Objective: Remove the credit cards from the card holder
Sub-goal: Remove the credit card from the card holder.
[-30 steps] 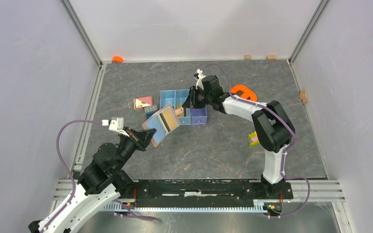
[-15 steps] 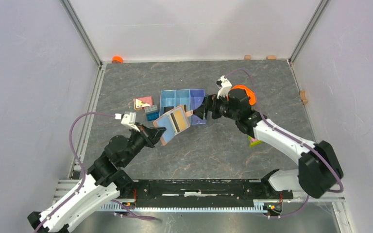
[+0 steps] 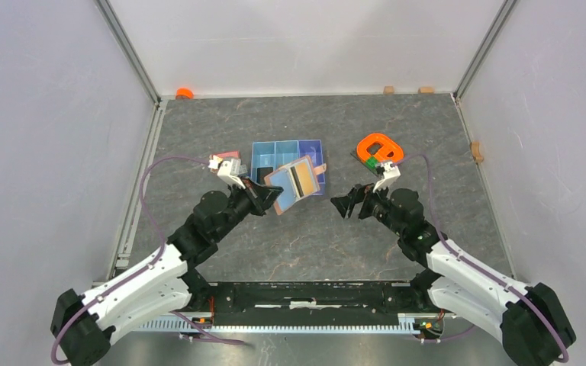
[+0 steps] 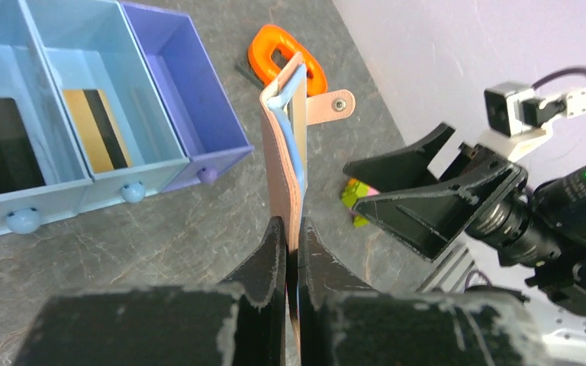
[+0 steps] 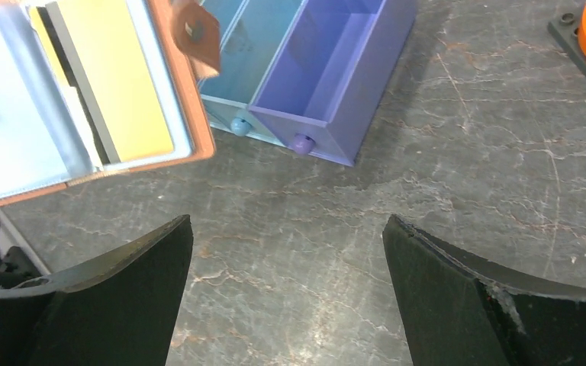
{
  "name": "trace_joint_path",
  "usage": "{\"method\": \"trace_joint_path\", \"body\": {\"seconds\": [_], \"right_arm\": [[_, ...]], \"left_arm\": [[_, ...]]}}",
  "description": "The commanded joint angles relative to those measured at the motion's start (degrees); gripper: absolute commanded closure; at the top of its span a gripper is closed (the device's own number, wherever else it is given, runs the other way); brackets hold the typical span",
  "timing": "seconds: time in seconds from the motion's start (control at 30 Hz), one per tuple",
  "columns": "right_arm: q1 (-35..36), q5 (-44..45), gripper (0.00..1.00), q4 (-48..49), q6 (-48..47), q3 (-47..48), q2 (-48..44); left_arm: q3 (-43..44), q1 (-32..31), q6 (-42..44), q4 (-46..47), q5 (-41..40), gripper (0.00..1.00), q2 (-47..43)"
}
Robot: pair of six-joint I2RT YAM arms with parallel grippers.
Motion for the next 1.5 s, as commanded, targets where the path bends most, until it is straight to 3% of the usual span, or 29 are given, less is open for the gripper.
{"method": "trace_joint_path", "body": {"seconds": [0.0, 0.27, 0.73, 1.0, 1.3, 1.47], "right_arm": [[0.0, 2.0, 0.02, 8.7, -2.8, -1.9, -2.0], [-0.5, -4.9, 0.02, 10.5, -3.9, -2.7, -4.6], [-6.6, -25.6, 0.02, 29.2, 7.8, -6.8, 2.6], [-6.5, -28.7, 0.02, 39.6, 11.1, -9.6, 1.5], [-7.2, -23.0, 0.02, 30.6, 8.8, -8.1, 0.2], [-7.8, -25.8, 0.25, 34.6, 10.6, -8.6, 0.1]], "left_arm": [[-0.2, 0.1, 3.4, 9.8, 6.9, 0.98, 3.8], [-2.6, 0.1, 2.9, 11.8, 9.7, 0.98, 2.3], [-4.0, 0.1, 2.5, 14.6, 12.4, 0.98, 0.3], [-4.9, 0.1, 2.4, 17.2, 15.5, 0.98, -0.3], [-5.2, 0.1, 1.6, 24.2, 23.7, 0.98, 1.2], [-3.8, 0.1, -0.2, 27.5, 29.2, 0.98, 5.5]]}}
